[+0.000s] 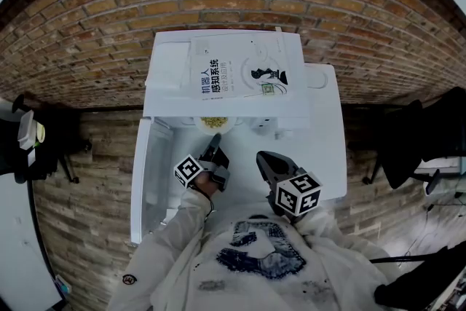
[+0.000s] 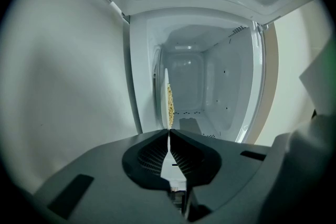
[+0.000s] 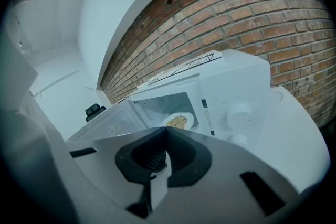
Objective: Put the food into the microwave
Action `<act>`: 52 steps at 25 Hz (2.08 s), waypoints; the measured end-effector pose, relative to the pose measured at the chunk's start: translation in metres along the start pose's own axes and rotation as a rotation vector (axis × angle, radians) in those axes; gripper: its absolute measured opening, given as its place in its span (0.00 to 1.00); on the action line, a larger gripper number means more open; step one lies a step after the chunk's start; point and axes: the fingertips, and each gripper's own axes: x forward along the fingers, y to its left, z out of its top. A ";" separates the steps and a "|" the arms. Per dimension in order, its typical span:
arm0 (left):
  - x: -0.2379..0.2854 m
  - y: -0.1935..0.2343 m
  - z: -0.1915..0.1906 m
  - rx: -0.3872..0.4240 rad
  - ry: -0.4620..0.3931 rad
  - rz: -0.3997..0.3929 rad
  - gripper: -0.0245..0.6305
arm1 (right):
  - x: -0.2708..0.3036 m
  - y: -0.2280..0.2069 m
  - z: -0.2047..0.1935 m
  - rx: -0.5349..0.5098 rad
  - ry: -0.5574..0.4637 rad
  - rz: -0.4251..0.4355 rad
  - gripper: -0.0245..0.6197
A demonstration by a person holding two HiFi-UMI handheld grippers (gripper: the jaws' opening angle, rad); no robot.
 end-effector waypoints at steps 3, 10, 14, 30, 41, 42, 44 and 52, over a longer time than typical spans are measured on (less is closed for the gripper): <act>0.002 0.001 0.002 0.006 -0.001 -0.001 0.07 | 0.001 -0.002 0.000 0.002 0.001 -0.002 0.06; 0.011 0.001 0.011 0.007 -0.007 0.007 0.07 | 0.002 -0.006 -0.001 0.014 0.004 -0.016 0.06; 0.017 0.002 0.016 0.003 -0.009 0.009 0.07 | 0.002 -0.010 -0.001 0.020 0.005 -0.026 0.06; 0.027 0.003 0.020 -0.016 0.002 0.013 0.07 | 0.005 -0.009 -0.002 0.027 0.003 -0.036 0.06; 0.025 0.000 0.017 0.024 0.036 0.015 0.07 | 0.002 -0.007 0.000 0.023 -0.007 -0.033 0.06; 0.023 -0.001 0.016 0.034 0.043 0.015 0.07 | 0.002 -0.006 0.001 0.023 -0.010 -0.030 0.06; 0.017 -0.005 0.012 0.038 0.053 0.007 0.07 | 0.002 -0.004 0.002 0.021 -0.017 -0.024 0.06; -0.018 -0.037 0.003 0.207 0.101 0.024 0.07 | 0.004 0.018 0.003 -0.003 -0.028 0.031 0.06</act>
